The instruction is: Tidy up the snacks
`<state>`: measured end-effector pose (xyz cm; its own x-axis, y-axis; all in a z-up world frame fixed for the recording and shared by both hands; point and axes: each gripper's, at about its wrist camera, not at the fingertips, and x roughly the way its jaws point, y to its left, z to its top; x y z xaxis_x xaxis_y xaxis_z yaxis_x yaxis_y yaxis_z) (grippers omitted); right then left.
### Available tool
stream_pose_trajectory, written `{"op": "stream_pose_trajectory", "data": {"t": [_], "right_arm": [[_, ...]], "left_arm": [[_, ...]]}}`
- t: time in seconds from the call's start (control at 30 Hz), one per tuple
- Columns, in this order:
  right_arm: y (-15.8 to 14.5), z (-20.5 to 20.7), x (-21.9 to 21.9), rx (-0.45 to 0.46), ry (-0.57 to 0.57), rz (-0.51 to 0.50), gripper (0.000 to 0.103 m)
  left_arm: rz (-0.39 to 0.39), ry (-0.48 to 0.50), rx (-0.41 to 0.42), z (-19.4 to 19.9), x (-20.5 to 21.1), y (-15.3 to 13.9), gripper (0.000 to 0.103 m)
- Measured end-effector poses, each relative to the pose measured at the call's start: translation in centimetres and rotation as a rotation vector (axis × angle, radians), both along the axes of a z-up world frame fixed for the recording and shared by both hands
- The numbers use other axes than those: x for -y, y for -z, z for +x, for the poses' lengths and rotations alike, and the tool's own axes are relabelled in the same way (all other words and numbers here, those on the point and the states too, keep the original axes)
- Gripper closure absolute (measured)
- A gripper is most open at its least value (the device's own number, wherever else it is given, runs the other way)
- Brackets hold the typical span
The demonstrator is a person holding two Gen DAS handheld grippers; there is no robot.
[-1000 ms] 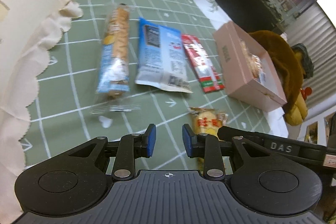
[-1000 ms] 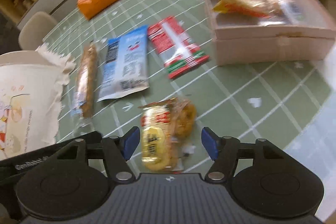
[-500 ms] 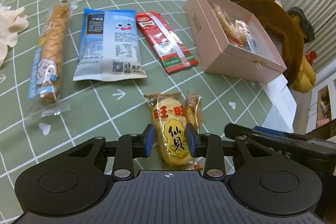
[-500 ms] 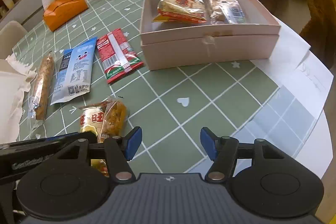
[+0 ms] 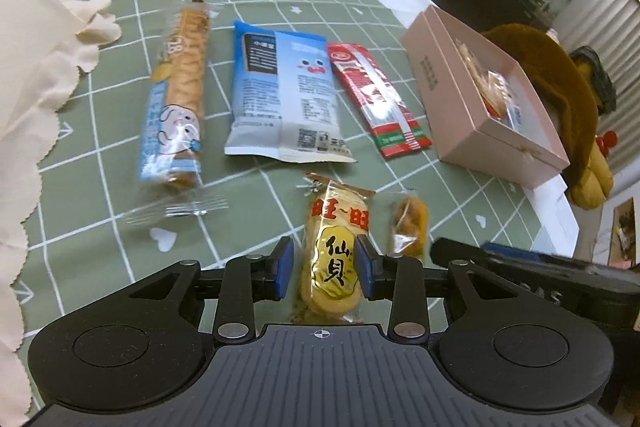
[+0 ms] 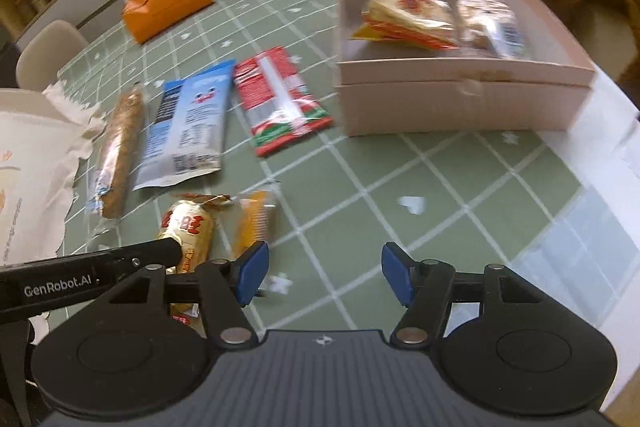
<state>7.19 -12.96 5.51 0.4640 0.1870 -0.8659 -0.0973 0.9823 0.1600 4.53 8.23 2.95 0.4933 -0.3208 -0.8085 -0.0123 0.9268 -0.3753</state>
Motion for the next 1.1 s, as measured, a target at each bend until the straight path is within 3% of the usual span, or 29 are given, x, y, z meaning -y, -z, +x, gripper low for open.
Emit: {"op": "stream_pose_trajectory", "data": {"t": [0.2,0.3,0.37,0.5,0.57,0.7,0.87,0.9,0.97,1.1], "right_arm": [[0.7,1.9,-1.8,0.015,-0.043,-0.019,0.043],[0.9,2.0,-1.9,0.014,-0.055,-0.013,0.055],[0.6,1.8,-1.7,0.01,-0.065,-0.017,0.071],[0.4,1.0,-0.9,0.012,-0.038,-0.062,0.072],[0.3,0.5,-0.1,0.008,-0.007,-0.067,0.072],[0.3,-0.5,0.8,0.004,0.022,-0.085,0.072],[0.0,-1.0,0.7,0.008,0.017,-0.109,0.07],[-0.1,-1.0,0.6,0.01,0.013,-0.105,0.067],[-0.1,-0.8,0.3,0.014,0.016,-0.085,0.041],[0.8,0.0,-0.4,-0.013,0.011,-0.066,0.04]], "left_arm": [[0.031,0.054,0.02,-0.2,0.9,-0.2,0.067],[0.049,0.104,0.033,-0.3,1.8,-0.3,0.067],[0.06,0.122,0.041,-0.2,2.2,-0.2,0.066],[0.086,0.153,0.06,0.1,2.7,-0.4,0.069],[0.113,0.143,0.075,0.0,2.4,-0.8,0.079],[0.162,0.107,0.083,-0.3,1.0,-1.3,0.079],[0.138,0.074,0.05,-0.5,-0.6,-0.5,0.081],[0.122,0.08,0.045,-0.5,-0.6,-0.3,0.081],[0.099,0.093,0.039,-0.5,-0.5,-0.1,0.081],[0.102,0.13,0.026,-0.2,0.5,0.3,0.08]]}}
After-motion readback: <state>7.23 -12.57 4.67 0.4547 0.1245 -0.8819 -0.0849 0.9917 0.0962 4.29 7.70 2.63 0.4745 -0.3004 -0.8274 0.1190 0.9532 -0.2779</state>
